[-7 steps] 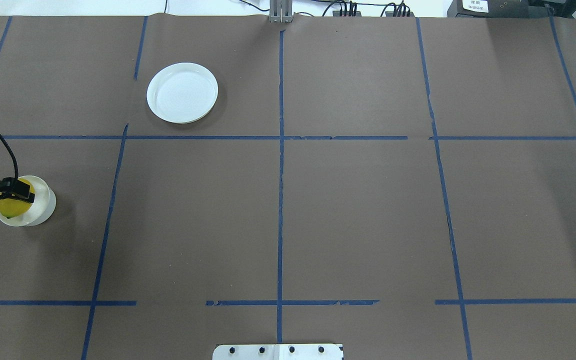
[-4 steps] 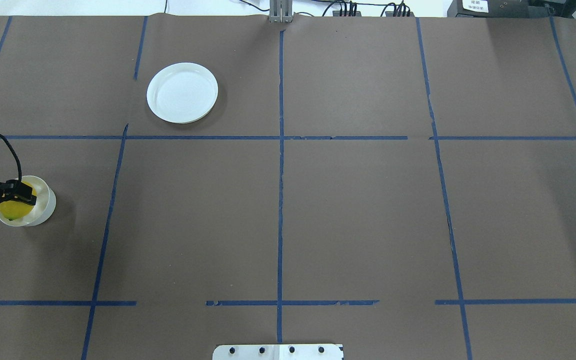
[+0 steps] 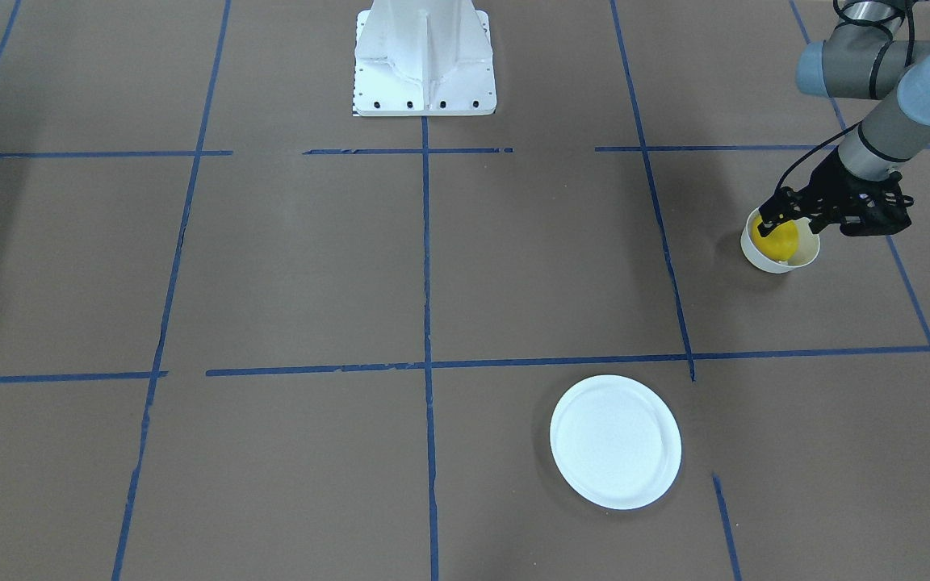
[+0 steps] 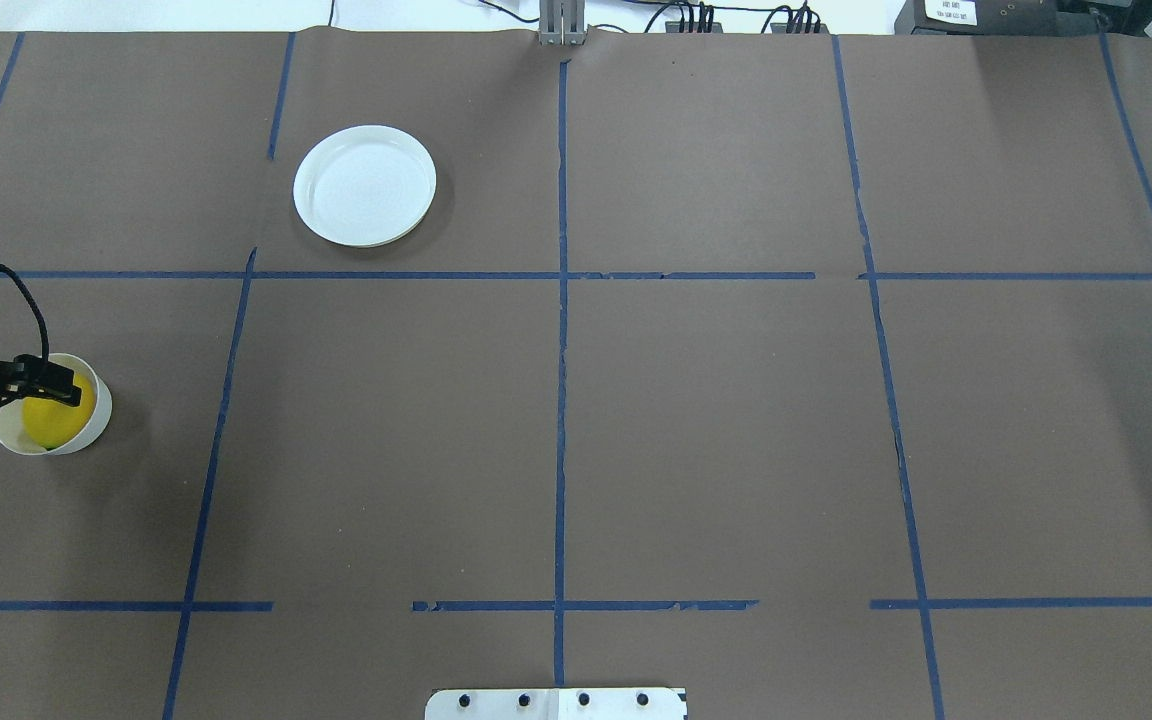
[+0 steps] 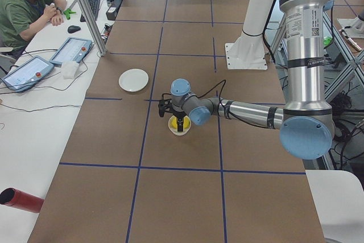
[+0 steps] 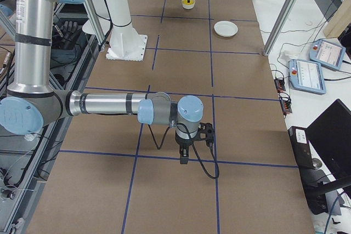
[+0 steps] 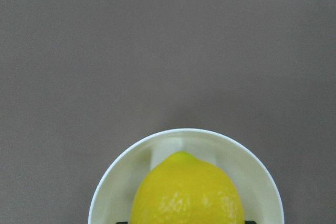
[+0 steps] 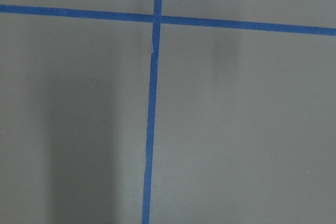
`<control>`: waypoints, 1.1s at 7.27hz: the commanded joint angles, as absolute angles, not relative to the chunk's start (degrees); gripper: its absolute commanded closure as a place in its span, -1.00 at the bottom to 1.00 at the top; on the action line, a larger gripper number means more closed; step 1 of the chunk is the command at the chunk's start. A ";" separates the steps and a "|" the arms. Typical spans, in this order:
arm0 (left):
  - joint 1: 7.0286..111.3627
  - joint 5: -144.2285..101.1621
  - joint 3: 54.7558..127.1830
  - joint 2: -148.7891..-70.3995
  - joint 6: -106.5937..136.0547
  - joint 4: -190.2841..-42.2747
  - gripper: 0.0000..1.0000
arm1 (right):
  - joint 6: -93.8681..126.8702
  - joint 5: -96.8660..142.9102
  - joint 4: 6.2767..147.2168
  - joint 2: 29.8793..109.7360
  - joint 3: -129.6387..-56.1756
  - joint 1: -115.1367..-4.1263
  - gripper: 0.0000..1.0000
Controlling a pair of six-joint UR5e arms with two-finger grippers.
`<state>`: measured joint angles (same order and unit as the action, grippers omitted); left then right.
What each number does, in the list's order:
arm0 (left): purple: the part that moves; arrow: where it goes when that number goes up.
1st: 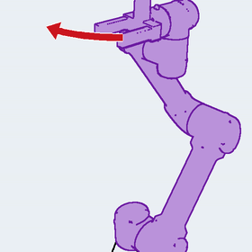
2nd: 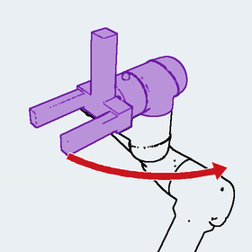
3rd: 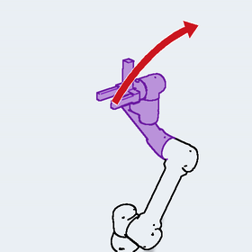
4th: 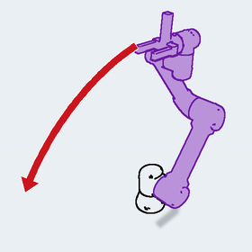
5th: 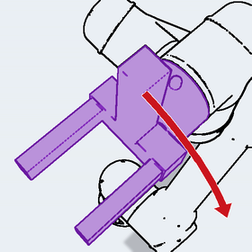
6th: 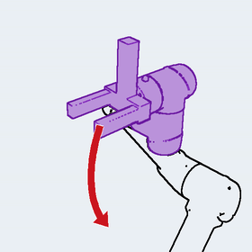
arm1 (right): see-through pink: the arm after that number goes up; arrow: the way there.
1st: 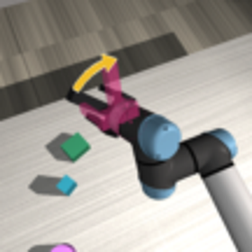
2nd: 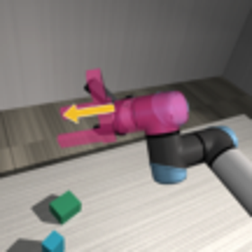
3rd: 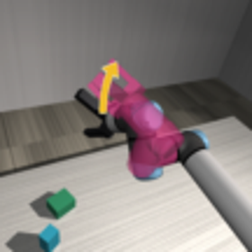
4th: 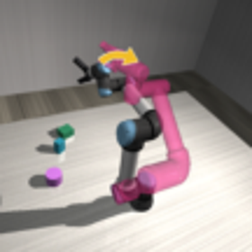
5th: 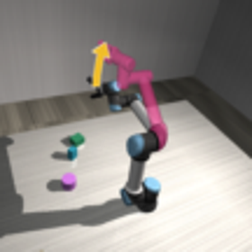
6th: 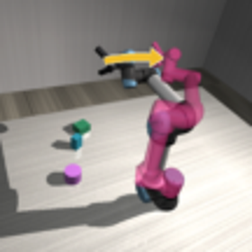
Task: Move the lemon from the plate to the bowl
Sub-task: 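Lower the lemon into the white bowl with the left gripper, then open the left gripper and raise it away from the bowl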
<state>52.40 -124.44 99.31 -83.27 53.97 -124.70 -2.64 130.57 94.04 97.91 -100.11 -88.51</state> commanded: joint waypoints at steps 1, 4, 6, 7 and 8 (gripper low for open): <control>52.64 -124.80 100.10 -83.41 53.44 -124.54 -1.00 | -2.64 130.61 94.04 97.91 -100.11 -88.51 -1.00; 61.14 -126.55 101.95 -83.32 39.54 -120.62 -1.00 | -2.64 130.61 94.04 97.91 -100.11 -88.51 -1.00; 72.01 -126.83 102.83 -83.50 21.45 -110.27 -1.00 | -2.64 130.61 94.04 97.91 -100.11 -88.51 -1.00; 76.51 -126.91 102.74 -83.58 13.01 -105.34 -1.00 | -2.64 130.61 94.04 97.91 -100.11 -88.51 -1.00; 81.60 -127.00 102.74 -83.93 5.26 -99.29 -1.00 | -2.64 130.61 94.04 97.91 -100.11 -88.51 -1.00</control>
